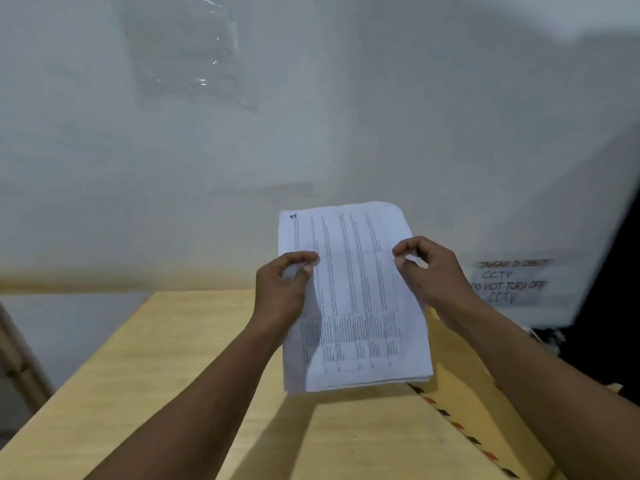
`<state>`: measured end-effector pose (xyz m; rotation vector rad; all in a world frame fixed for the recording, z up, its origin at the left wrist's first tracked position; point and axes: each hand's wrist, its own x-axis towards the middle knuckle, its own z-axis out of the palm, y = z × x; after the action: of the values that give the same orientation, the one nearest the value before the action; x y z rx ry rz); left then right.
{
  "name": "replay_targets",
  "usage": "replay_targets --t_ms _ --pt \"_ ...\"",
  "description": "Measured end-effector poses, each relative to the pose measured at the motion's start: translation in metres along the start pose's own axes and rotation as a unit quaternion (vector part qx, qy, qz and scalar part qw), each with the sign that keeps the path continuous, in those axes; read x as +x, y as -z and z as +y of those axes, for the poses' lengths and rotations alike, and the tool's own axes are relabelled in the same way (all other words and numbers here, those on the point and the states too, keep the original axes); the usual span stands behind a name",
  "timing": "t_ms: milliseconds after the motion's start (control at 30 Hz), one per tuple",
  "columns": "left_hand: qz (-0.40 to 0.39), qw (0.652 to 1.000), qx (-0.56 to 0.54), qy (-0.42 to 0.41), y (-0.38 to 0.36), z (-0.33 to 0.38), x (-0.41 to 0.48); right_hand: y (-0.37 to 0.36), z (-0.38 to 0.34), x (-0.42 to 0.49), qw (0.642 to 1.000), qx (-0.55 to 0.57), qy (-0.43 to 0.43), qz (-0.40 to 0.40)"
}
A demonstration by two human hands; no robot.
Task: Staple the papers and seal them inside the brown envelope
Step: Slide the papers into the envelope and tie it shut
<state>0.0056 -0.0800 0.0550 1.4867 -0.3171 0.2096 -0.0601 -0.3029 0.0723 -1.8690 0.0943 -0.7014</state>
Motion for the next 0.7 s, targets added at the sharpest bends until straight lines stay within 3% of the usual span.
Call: replay_targets --t_ms 167,400,567,700 --pt "-0.019 0.986 0.084 -0.144 -0.017 0.016 0.009 0.018 -0.003 0.002 0.998 0.022 0.032 0.042" --pt "-0.072 0.963 0.172 -0.196 -0.018 -0.012 -0.006 0.016 0.012 -0.007 0.991 -0.023 0.099 0.088" --pt "-0.105 0.959 0.196 -0.174 -0.011 -0.044 -0.024 0.013 0.041 -0.028 0.996 -0.046 0.057 0.047" --pt "-0.107 0.977 0.139 -0.12 -0.015 -0.048 -0.028 0.009 0.05 -0.033 0.998 -0.055 0.033 0.022"
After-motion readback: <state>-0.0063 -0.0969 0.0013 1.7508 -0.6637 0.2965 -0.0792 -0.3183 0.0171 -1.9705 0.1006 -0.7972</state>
